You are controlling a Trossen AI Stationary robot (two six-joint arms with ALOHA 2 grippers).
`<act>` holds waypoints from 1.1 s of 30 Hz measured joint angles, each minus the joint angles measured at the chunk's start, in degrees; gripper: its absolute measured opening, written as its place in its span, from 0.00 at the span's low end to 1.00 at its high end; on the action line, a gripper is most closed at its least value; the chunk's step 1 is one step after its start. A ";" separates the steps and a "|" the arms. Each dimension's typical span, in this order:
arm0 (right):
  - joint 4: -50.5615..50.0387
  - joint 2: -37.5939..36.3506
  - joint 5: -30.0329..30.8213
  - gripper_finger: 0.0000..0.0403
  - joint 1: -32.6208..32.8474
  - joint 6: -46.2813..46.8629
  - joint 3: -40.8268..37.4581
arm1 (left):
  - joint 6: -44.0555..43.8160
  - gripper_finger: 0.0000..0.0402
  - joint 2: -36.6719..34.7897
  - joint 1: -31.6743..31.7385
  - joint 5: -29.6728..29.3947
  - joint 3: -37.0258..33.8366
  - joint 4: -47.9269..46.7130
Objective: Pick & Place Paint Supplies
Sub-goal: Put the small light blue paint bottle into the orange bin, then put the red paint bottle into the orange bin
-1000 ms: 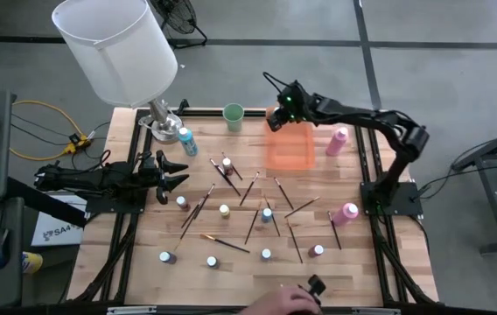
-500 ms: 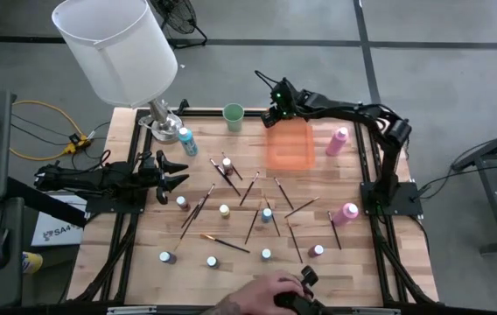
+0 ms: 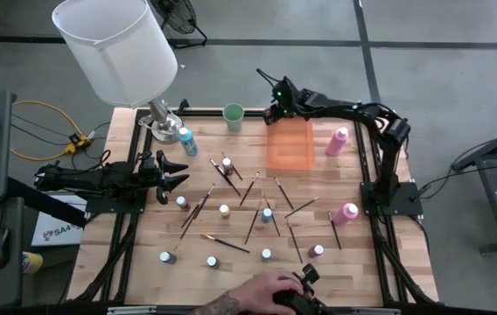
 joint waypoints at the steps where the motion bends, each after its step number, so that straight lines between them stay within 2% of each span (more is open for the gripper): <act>1: 0.14 0.29 0.03 0.28 0.03 0.02 0.00 | 0.00 0.42 -0.02 0.00 0.00 0.00 0.00; 5: 0.53 1.36 -2.00 0.28 0.04 1.28 0.00 | 0.00 0.42 -0.01 -0.01 0.00 0.00 0.00; 12: 1.03 1.63 -2.16 0.29 0.15 1.48 0.02 | -0.01 0.42 -0.02 0.01 0.17 0.00 0.00; 20: 1.18 1.67 0.51 0.38 0.15 0.73 0.02 | 0.00 0.42 -0.02 0.01 0.17 0.00 0.00; 28: 1.56 1.56 0.46 0.44 0.15 1.20 0.02 | 0.00 0.42 0.01 -0.01 0.17 0.00 0.00; 33: 1.88 1.54 0.32 0.52 0.43 1.27 0.02 | 0.00 0.42 -0.02 -0.01 0.15 0.00 0.00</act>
